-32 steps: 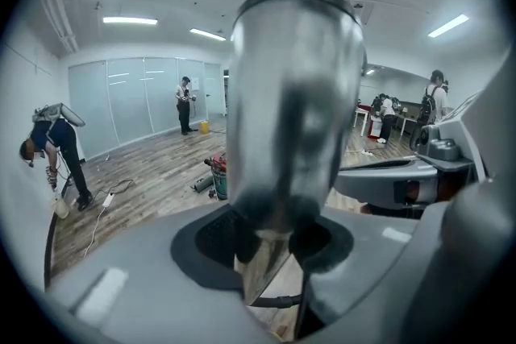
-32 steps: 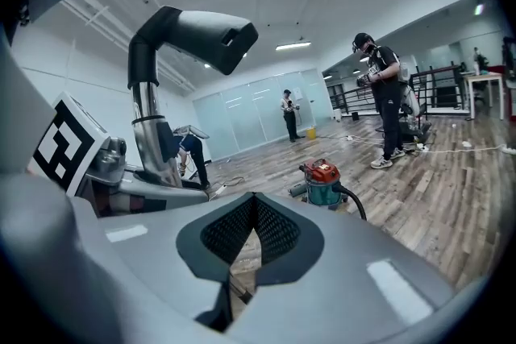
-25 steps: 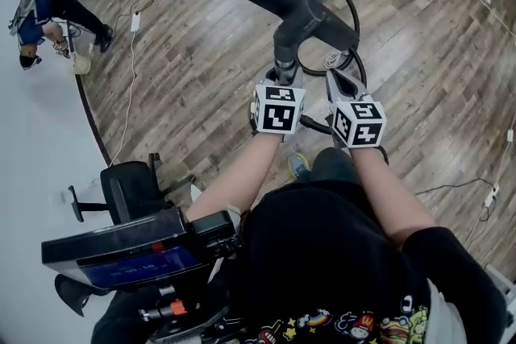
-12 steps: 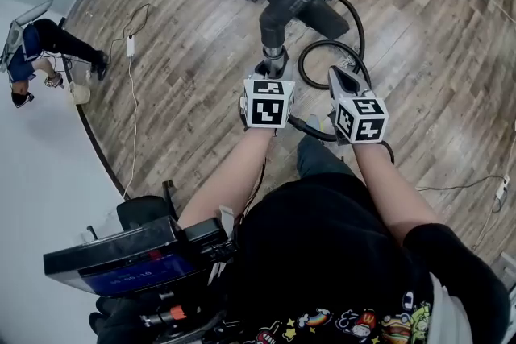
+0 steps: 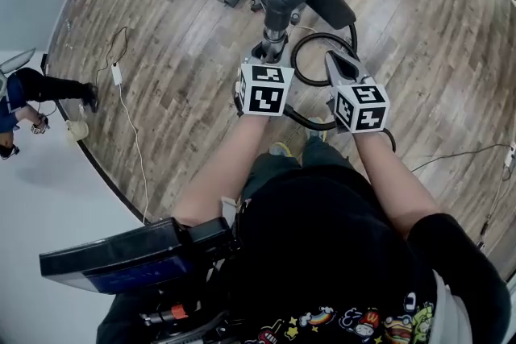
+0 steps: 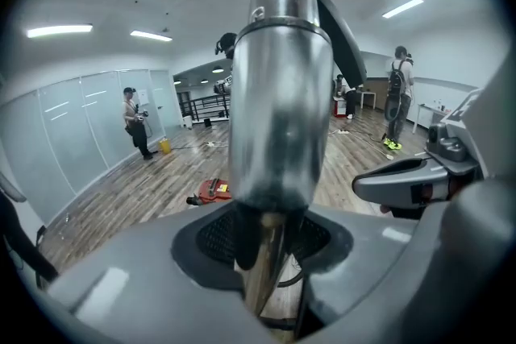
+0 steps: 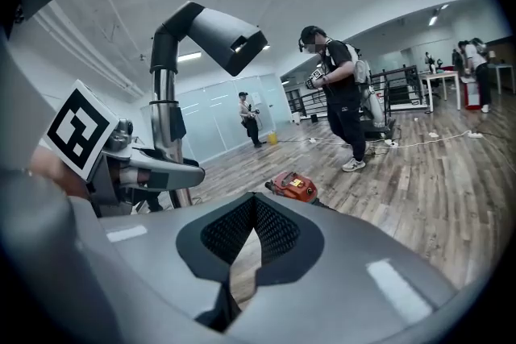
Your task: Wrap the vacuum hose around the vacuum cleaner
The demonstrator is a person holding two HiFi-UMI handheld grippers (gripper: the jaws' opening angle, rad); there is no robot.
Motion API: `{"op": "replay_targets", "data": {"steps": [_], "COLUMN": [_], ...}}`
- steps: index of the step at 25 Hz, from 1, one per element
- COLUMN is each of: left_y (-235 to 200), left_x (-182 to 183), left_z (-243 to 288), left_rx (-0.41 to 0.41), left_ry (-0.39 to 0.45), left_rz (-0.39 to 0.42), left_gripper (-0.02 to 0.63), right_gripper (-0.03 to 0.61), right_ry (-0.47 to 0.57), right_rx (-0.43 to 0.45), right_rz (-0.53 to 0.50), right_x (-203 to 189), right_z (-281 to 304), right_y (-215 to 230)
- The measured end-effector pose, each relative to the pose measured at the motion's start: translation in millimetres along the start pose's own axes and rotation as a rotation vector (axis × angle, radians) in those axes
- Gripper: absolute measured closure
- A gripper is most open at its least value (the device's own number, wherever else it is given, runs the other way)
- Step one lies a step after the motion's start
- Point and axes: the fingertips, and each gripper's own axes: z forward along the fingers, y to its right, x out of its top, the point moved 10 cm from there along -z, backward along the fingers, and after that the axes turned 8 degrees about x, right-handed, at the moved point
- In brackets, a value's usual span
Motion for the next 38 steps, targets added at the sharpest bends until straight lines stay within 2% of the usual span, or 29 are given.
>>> {"op": "replay_targets", "data": {"steps": [4, 9, 15, 20, 26, 34, 38], "left_y": [3.4, 3.0, -9.3, -18.3, -3.8, 42.1, 57.3], "left_x": [15.5, 25.8, 41.9, 54.5, 69.6, 82.7, 78.9], "left_z": [32.9, 59.4, 83.8, 108.7, 142.6, 205.1, 244.9], "left_rx": [-0.060, -0.165, -0.320, -0.419, -0.460, -0.475, -0.516], "left_ry": [0.013, 0.053, 0.110, 0.149, 0.158, 0.098, 0.053], "left_rz": [0.063, 0.148, 0.283, 0.401, 0.505, 0.564, 0.621], "left_gripper": [0.459, 0.459, 0.459, 0.459, 0.459, 0.459, 0.459], "right_gripper": [0.557, 0.557, 0.557, 0.557, 0.557, 0.557, 0.557], "right_ry": [0.020, 0.065, 0.136, 0.190, 0.200, 0.198, 0.212], "right_rx": [-0.070, -0.202, -0.396, -0.519, -0.583, -0.579, -0.613], "right_rz": [0.032, 0.068, 0.135, 0.208, 0.261, 0.334, 0.378], "right_x": [0.0, -7.6, -10.3, -19.1, -40.3, -44.5, -43.0], "right_z": [0.5, -4.2, -2.3, -0.7, -13.9, 5.9, 24.6], "right_y": [19.1, 24.7, 5.9, -7.4, 1.1, 73.3, 97.2]}}
